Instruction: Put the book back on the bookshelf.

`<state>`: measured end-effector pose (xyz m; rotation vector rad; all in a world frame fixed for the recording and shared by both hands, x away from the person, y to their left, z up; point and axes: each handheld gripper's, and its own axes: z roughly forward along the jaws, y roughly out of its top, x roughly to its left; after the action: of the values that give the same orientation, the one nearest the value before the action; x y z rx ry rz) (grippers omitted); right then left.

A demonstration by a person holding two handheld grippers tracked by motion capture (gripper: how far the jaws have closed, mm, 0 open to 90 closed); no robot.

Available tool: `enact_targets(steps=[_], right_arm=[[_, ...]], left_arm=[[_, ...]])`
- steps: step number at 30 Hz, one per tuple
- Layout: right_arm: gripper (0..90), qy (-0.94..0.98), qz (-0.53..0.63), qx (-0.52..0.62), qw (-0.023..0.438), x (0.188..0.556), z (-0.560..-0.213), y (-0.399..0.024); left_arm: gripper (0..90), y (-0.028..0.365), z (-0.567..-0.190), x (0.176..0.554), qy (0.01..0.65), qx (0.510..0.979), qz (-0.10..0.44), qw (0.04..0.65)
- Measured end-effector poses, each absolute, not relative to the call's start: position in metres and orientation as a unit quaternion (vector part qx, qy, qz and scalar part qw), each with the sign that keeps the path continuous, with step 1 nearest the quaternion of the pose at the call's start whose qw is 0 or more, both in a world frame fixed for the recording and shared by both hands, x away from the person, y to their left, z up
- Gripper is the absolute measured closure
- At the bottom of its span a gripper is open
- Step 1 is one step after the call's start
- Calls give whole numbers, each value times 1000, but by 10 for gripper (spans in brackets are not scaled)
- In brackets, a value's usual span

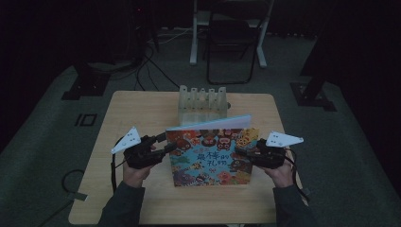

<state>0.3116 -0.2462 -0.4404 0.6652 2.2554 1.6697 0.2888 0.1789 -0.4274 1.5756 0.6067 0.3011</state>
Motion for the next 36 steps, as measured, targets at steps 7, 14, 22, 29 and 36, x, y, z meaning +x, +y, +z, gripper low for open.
enact_targets(steps=[7, 14, 22, 29, 36], right_arm=[[546, 774, 574, 232, 133, 313, -442, -247], [513, 773, 571, 237, 143, 315, -442, -247], [500, 775, 575, 221, 140, 312, -444, -251], [490, 778, 571, 212, 151, 307, -443, -256], [494, 774, 575, 210, 162, 300, -440, -267]], left_arm=[[495, 178, -426, 286, 259, 698, 141, 652], [508, 175, -422, 279, 246, 700, 147, 654], [577, 177, -425, 272, 218, 700, 143, 665], [611, 177, -425, 267, 199, 702, 149, 668], [640, 174, -423, 264, 180, 705, 150, 669]])
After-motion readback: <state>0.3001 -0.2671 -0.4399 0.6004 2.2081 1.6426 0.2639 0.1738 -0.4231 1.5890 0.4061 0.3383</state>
